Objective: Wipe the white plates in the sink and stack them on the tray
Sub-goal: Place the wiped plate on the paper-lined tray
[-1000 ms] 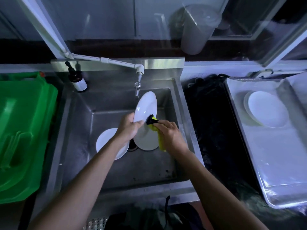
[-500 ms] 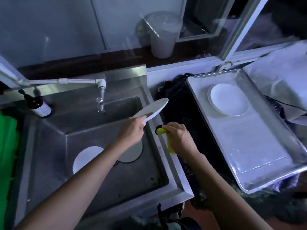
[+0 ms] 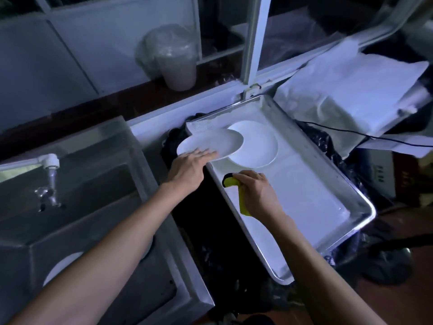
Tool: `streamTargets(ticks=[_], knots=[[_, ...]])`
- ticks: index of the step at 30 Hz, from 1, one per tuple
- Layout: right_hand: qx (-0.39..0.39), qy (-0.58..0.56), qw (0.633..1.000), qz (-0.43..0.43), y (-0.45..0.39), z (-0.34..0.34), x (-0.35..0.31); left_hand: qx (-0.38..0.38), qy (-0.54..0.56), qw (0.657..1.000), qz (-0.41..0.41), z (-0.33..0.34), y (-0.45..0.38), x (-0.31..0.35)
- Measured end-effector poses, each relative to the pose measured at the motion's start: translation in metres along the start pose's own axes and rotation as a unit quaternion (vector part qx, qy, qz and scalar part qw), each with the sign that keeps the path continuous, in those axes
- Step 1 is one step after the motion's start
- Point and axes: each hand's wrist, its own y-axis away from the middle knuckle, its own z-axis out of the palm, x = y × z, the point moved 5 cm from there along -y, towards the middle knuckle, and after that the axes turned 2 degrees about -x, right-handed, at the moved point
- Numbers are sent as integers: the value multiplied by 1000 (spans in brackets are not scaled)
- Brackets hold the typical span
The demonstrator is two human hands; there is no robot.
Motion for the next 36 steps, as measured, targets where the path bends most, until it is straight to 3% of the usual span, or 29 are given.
streamTargets(ticks=[9,21,36], knots=[[-12,6,999,44,-5,-20,70,-58,-69,995,32,63,-69,45],[-8,-41,996,73,-5,-17,104,-149,-206,967,28,112,-97,79],[-25,-34,992,115,15,-13,130,-190,-212,958,48,154,-92,81]])
